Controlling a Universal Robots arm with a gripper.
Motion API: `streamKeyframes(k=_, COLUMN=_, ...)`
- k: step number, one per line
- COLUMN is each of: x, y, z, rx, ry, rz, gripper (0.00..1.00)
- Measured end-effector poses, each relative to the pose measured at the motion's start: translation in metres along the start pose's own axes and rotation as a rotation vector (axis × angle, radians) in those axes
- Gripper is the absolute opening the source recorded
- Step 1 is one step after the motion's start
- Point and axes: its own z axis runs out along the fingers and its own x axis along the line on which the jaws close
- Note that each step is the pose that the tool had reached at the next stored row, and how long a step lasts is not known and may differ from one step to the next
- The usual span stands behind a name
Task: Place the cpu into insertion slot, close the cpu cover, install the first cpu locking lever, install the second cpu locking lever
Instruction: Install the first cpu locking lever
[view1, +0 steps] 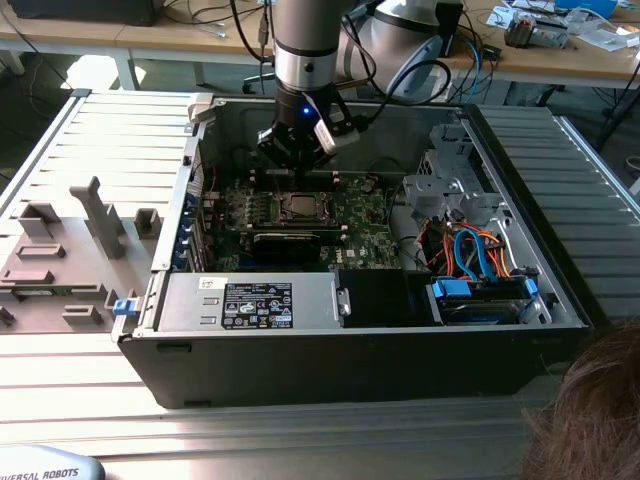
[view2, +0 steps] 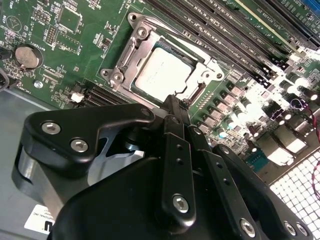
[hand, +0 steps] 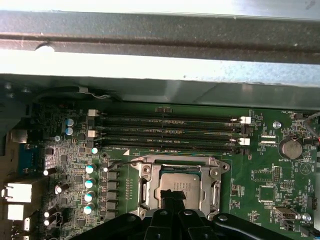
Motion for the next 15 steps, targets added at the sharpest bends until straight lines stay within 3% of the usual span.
streamKeyframes(k=15, x=0.0055, y=0.0004, z=0.0001, rx=0.0000, ry=-0.0001, rz=0.000, gripper=0.11)
